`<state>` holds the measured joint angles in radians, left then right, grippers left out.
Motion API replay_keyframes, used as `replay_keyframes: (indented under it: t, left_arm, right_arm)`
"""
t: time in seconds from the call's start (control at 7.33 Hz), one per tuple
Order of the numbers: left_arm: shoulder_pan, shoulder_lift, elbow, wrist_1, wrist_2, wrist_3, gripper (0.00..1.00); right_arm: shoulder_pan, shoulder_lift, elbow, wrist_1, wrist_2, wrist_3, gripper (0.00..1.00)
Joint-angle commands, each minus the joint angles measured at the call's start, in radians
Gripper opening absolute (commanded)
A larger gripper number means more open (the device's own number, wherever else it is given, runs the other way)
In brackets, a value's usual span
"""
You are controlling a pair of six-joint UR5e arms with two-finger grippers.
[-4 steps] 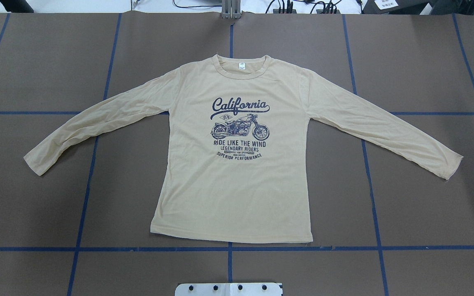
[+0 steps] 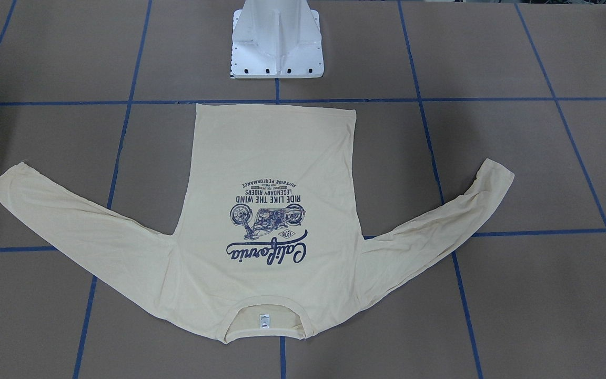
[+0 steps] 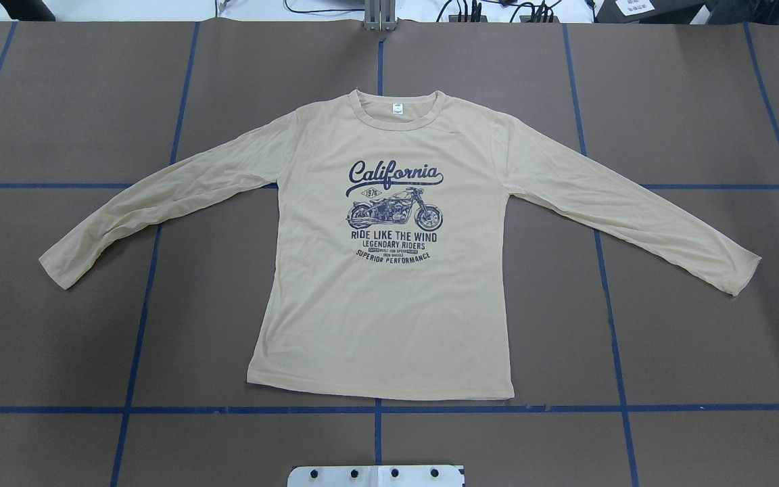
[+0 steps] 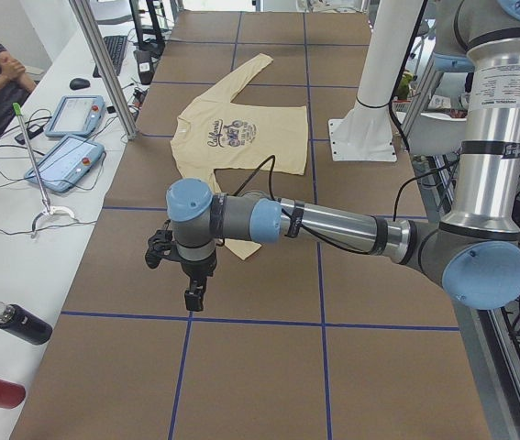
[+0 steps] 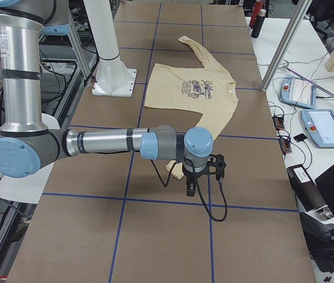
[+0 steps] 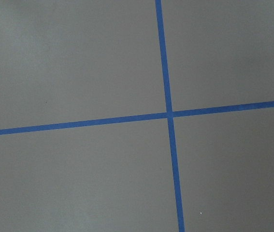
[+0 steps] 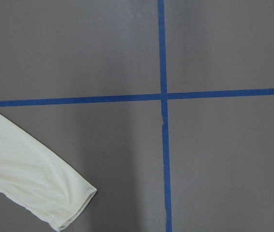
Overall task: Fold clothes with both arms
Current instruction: 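Move the right gripper to the sleeve cuff farthest from the left arm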
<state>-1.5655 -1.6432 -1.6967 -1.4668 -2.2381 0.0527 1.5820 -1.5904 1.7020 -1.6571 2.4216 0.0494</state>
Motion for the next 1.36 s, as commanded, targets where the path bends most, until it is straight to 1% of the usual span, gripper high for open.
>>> replay_keyframes:
  t: [0.0,0.14,0.27,0.41,0.55,0.68,0.82,0.95,1.09,1.23]
  left_arm:
    - [0.001,-0.032,-0.038,-0.010,-0.027,-0.001,1.00]
    - [0.004,-0.032,-0.056,-0.045,-0.061,-0.001,1.00]
    - [0.011,-0.032,-0.064,-0.122,-0.061,-0.005,1.00]
    - [0.013,-0.009,-0.052,-0.204,-0.066,-0.001,1.00]
    - [0.015,0.015,-0.041,-0.261,-0.066,-0.002,1.00]
    - [0.018,0.005,-0.035,-0.294,-0.066,-0.007,1.00]
    - [0.021,0.008,-0.029,-0.299,-0.064,-0.004,1.00]
    - [0.051,0.010,-0.040,-0.297,-0.063,-0.004,1.00]
    - [0.053,0.014,-0.038,-0.302,-0.058,-0.002,1.00]
    - [0.053,0.016,-0.037,-0.320,-0.058,-0.004,1.00]
  right_arm:
    - [-0.037,0.003,0.007,0.066,0.030,0.001,1.00]
    - [-0.066,0.006,0.010,0.135,0.060,0.001,1.00]
    - [-0.130,0.021,-0.019,0.154,0.050,0.000,1.00]
    - [-0.158,0.047,-0.085,0.222,0.054,0.000,1.00]
    - [-0.177,0.008,-0.102,0.300,0.038,0.006,1.00]
    - [-0.212,-0.014,-0.104,0.359,-0.002,0.051,0.99]
    - [-0.277,-0.032,-0.104,0.420,-0.048,0.149,0.99]
    - [-0.346,-0.039,-0.099,0.539,-0.121,0.297,0.99]
    - [-0.431,-0.063,-0.104,0.641,-0.165,0.413,1.00]
    - [-0.473,-0.068,-0.104,0.677,-0.185,0.447,1.00]
